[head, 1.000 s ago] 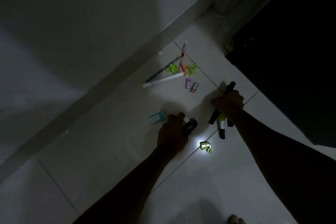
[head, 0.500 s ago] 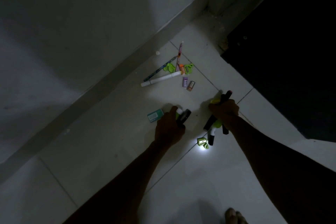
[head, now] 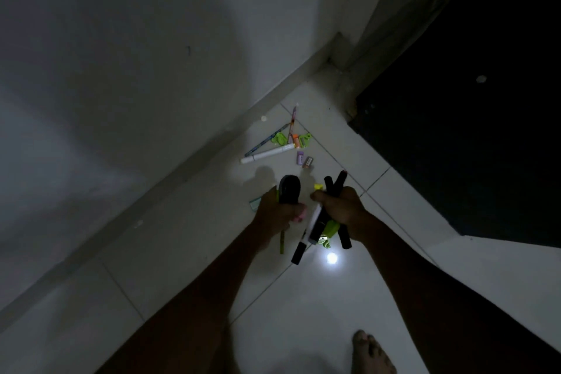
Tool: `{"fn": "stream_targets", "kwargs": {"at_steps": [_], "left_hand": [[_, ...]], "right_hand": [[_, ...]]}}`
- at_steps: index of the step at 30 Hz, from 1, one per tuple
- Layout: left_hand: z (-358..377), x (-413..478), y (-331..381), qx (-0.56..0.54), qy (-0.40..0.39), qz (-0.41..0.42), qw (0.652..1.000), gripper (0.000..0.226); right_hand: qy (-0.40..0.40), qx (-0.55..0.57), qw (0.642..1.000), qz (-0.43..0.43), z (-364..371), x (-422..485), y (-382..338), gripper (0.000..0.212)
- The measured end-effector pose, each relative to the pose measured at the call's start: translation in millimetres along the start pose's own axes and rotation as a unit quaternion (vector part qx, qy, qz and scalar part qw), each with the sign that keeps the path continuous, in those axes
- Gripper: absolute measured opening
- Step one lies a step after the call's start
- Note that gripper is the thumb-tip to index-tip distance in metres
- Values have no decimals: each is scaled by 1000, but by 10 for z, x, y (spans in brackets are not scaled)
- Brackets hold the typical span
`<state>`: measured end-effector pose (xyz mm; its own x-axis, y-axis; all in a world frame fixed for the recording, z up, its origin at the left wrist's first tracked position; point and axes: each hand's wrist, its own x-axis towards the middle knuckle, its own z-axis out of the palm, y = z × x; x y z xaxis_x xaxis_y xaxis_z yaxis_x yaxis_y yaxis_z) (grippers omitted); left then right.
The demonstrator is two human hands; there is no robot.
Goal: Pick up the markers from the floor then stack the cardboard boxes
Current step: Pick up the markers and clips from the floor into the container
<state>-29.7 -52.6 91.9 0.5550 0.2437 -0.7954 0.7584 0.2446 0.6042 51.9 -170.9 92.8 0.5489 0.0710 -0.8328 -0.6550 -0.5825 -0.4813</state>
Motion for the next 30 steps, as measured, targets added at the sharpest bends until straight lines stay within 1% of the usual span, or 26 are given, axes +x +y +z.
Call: {"fn": "stream_targets", "kwargs": {"at_steps": [3,6,8,10,11,14,16,19,20,24,28,30], "left_hand": [[-32,-356,288,0,-22,-8,1000,9],[-125,-740,559,9,-12,-17,1000,21],[-177,-968,713,11,-10,-19,1000,24],[-207,-1253,879,16,-19,-15,1000,16],[-250,-1564,1229,25,-25,-8,999,15],[-224,-1880,1515,40,-29,-4,999,20],[-200,-2253,1869,58,-33,5,998,18],[-129,-2697,2304,73,-46,47,995,8],[-116,-2808,2450,66,-45,65,995,8],[-83,-3243,2946,94,-33,122,987,39],[-95,-3693,3358,93,-34,159,982,40],[-112,-3860,3545,73,-53,174,981,47]], "right_hand": [[-5,12,1000,-6,-88,-391,-221,23],[-15,20,1000,-8,-248,-845,-486,19],[-13,24,1000,-4,-353,-1108,-641,17],[-19,30,999,-1,-453,-1437,-769,16],[-8,28,1000,-5,-615,-1806,-1048,17],[-12,37,999,-12,-690,-2207,-1223,17],[-8,32,999,-26,-864,-2620,-1474,16],[4,39,998,-55,-1055,-3112,-1782,17],[10,45,997,-66,-1112,-3230,-1880,17],[39,59,992,-104,-1335,-3716,-2235,21],[66,65,988,-126,-1593,-4151,-2565,21],[81,64,986,-134,-1698,-4315,-2703,18]]}}
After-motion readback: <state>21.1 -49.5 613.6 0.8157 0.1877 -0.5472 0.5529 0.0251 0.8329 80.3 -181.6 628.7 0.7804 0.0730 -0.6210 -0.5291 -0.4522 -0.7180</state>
